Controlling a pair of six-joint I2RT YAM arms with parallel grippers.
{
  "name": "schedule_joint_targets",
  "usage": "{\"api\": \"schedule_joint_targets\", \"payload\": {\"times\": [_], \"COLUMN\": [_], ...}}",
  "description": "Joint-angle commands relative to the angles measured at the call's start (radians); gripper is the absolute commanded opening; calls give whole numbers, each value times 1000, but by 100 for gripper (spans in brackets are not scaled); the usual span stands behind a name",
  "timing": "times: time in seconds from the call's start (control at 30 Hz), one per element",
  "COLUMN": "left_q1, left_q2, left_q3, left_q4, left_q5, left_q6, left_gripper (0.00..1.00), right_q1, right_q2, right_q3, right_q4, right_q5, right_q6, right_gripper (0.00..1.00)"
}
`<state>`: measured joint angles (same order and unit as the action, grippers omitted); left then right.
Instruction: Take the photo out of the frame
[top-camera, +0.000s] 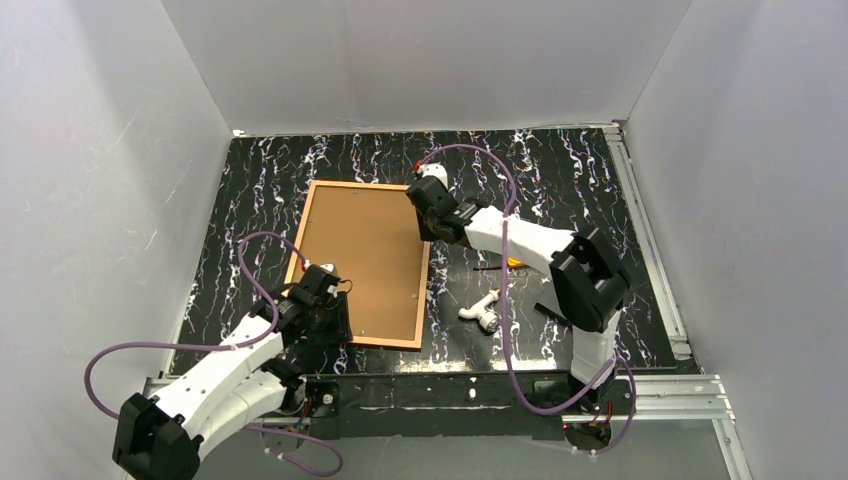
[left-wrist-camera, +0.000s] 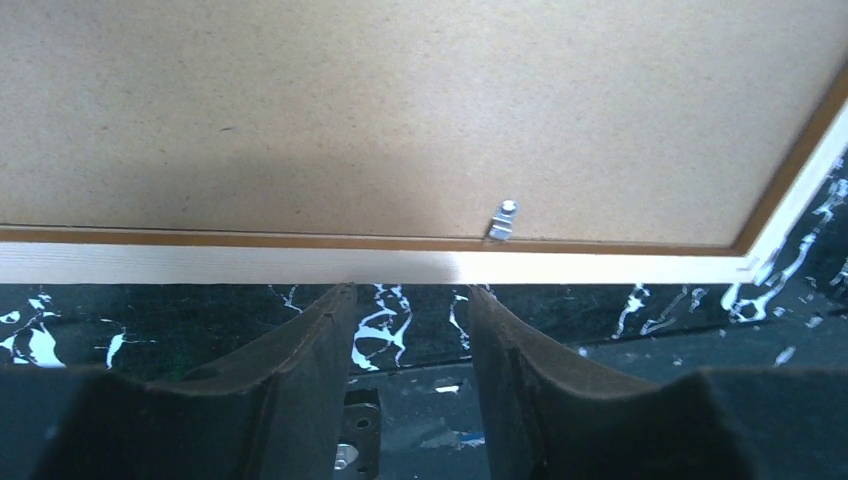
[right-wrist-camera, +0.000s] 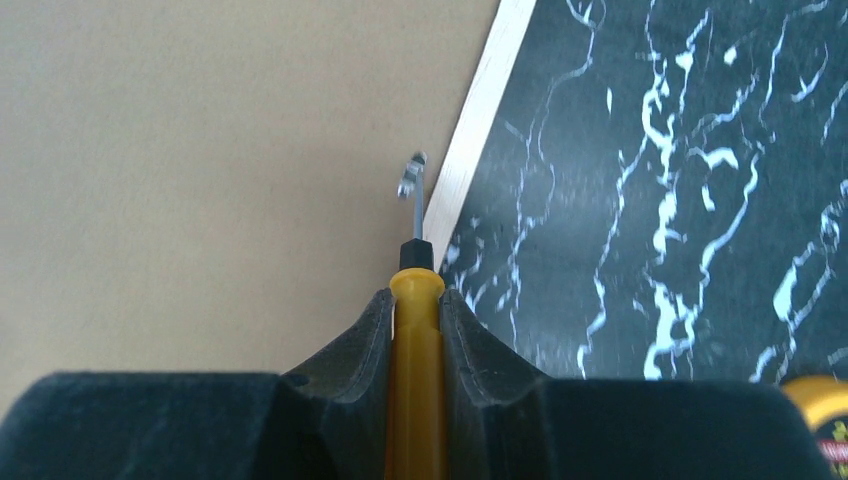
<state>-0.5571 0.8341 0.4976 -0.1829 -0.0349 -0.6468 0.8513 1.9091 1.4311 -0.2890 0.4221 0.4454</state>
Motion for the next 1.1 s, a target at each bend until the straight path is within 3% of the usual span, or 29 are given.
{"api": "schedule_joint_targets", "payload": {"times": [0.0,0.17,0.43,1.07], "left_q1": [8,8,8,8], "left_q2": [3,28,100,110], "left_q3": [44,40,19,-25], "left_q4": [-99,-81,-19,-61], "left_q5": [72,129,178,81], "left_q6": [34,22,-1,-11], "left_gripper": [46,48,48,51], "right_q1": [26,173,413,427], "right_q2": [-168,-285,-237,-141], "right_q3": [46,-81,-62,-40], "right_q4": [-223,-344,-515,-513], "right_q5": [-116,-178,-63,98], "right_q6": [60,149,357,376], "right_gripper": [1,1,1,1]}}
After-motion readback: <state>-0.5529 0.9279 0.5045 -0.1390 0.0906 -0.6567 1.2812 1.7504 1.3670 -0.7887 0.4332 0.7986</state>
